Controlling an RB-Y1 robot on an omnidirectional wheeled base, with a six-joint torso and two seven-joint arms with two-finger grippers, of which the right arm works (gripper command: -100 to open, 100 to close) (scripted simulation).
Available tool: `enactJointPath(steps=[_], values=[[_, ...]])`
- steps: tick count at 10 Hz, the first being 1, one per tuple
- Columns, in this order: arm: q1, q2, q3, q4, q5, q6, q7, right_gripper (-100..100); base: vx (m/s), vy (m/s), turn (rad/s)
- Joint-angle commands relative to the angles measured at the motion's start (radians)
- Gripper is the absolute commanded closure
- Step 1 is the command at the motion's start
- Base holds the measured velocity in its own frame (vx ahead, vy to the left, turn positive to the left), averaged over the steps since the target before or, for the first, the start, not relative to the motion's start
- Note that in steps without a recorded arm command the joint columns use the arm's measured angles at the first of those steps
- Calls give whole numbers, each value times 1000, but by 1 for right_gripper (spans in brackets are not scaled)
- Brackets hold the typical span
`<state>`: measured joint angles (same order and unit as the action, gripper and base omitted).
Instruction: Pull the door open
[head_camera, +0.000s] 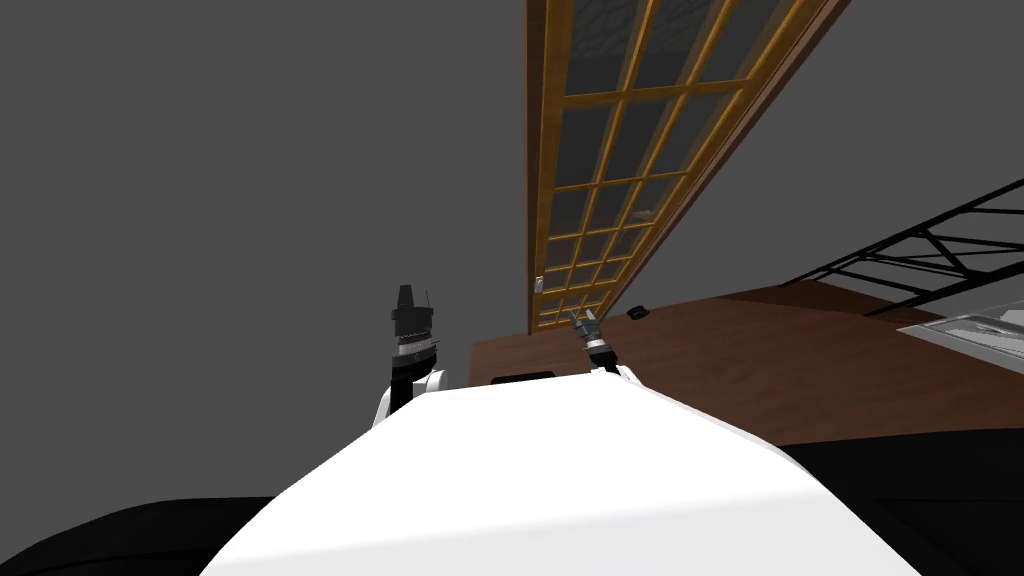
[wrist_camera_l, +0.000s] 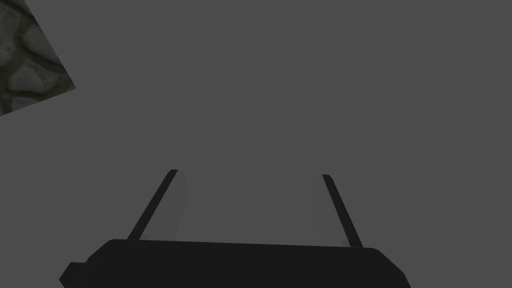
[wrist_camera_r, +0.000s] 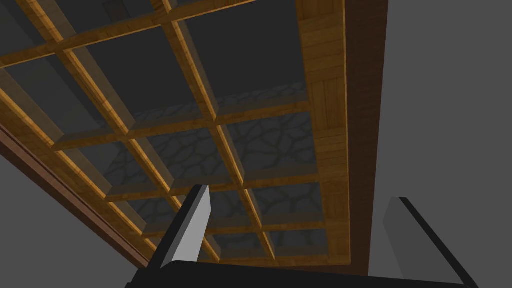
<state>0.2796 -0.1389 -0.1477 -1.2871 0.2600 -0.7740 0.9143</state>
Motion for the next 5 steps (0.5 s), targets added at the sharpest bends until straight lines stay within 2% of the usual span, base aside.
enactJointPath(steps=[1,5], values=[[-9,-2,-4,44,5,-17,31,-100,148,65,28],[-20,-4,-9,114,14,-42,79,-100,110,34,19]])
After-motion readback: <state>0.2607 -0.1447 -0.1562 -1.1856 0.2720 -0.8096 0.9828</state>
